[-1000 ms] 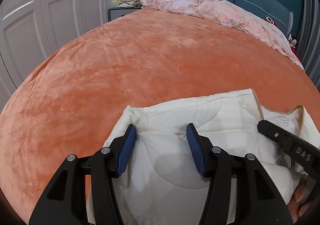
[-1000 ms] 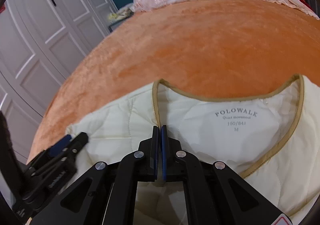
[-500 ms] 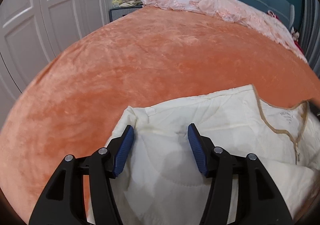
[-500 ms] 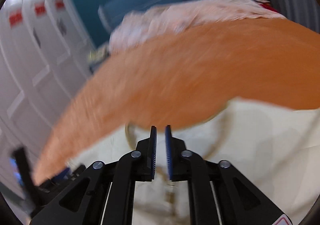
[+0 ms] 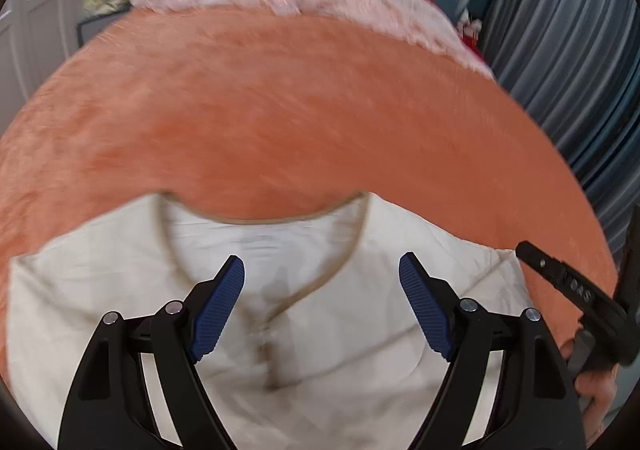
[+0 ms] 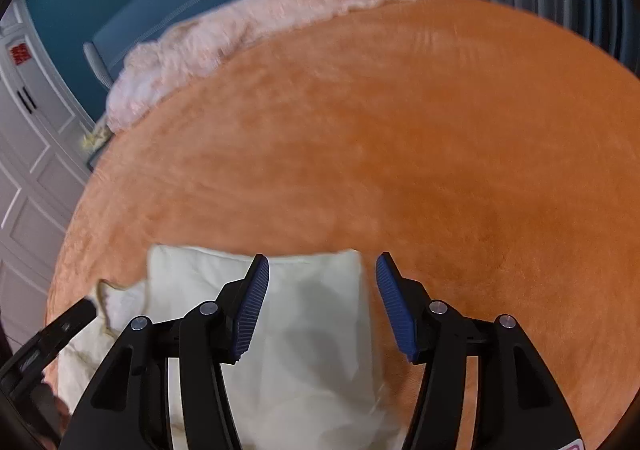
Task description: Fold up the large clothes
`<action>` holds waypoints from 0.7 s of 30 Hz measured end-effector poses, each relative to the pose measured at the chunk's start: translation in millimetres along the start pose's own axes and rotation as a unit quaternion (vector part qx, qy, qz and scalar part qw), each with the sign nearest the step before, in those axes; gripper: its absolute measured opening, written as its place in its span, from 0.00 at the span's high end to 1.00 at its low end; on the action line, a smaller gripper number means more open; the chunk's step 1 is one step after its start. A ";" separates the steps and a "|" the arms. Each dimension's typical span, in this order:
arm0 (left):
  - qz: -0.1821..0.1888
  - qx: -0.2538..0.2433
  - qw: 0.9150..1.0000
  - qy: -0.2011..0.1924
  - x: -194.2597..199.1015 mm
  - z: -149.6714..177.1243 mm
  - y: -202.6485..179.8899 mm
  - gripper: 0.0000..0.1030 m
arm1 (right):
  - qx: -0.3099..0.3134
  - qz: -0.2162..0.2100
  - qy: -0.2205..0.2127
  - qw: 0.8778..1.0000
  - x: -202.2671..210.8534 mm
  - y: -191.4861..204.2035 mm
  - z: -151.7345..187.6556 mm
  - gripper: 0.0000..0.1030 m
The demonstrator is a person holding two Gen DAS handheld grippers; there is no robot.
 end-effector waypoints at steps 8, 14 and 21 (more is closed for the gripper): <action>-0.084 -0.021 0.995 0.058 -69.7 13.8 12.1 0.41 | 0.044 -0.011 0.019 0.999 -16.3 10.1 23.8 0.88; -0.100 -0.035 0.994 0.015 -72.2 18.1 19.1 0.40 | 0.029 0.023 -0.040 0.999 -13.9 1.9 23.8 0.92; -0.101 -0.028 0.994 -0.005 -65.2 20.4 15.7 0.39 | 0.019 0.048 -0.035 0.998 -26.9 -4.2 23.9 0.87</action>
Point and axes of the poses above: each gripper's, at about its wrist camera, not at the fingertips, and x roughly against the way its jaws point, y to its left, z to its underside, the point moved 9 cm from there along -x, roughly the way its jaws point, and after that the axes turned 13 degrees about z, right-handed, at the moved point
